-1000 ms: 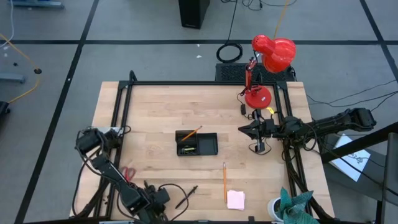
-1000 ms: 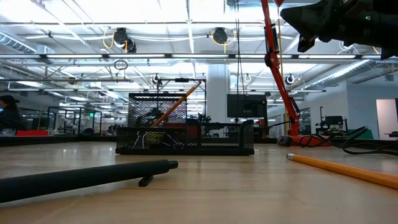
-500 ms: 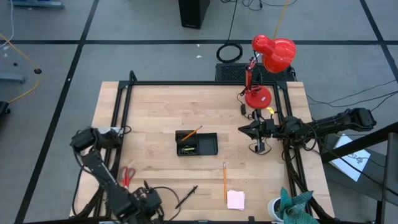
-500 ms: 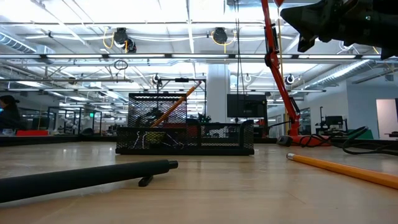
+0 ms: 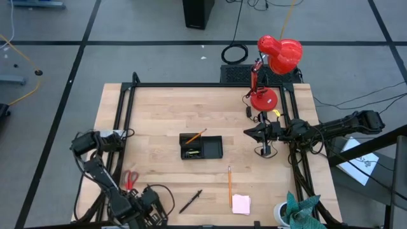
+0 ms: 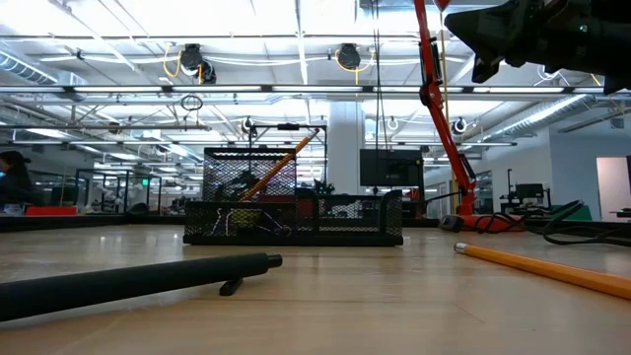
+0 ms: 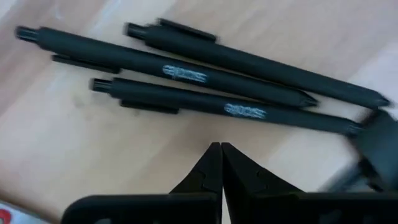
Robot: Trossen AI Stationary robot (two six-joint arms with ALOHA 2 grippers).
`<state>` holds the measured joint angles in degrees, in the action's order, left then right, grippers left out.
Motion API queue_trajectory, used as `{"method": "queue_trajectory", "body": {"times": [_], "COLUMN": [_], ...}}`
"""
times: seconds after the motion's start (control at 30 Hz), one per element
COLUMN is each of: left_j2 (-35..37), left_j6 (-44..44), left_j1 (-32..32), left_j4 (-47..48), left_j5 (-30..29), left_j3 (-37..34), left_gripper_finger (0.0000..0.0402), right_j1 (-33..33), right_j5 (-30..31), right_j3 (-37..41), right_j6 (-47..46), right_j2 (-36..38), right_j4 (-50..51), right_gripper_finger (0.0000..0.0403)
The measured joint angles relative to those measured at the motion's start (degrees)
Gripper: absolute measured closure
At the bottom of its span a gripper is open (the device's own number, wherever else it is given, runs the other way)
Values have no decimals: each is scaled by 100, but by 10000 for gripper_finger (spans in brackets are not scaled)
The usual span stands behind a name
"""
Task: Pick and place office supplies into organizer
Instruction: Put the pencil into the mesh desk organizer
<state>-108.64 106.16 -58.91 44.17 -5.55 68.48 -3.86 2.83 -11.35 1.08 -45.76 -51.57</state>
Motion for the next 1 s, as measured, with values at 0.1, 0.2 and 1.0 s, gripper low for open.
{"method": "queue_trajectory", "body": {"times": [0.1, 0.2, 1.0], "left_j2": [29, 41, 53], "left_j6": [105, 86, -701], "left_j1": [39, 73, 755], "left_j4": [-47, -62, 478], "left_j5": [62, 82, -547], "left_j3": [-163, -262, -628], "left_gripper_finger": [399, 396, 398], "right_j1": [0, 2, 0], "right_j5": [2, 2, 2], "right_j3": [0, 0, 0], "right_j6": [7, 8, 2], "right_j2": [0, 0, 0], "right_j4": [0, -1, -2], "right_gripper_finger": [399, 399, 399]}}
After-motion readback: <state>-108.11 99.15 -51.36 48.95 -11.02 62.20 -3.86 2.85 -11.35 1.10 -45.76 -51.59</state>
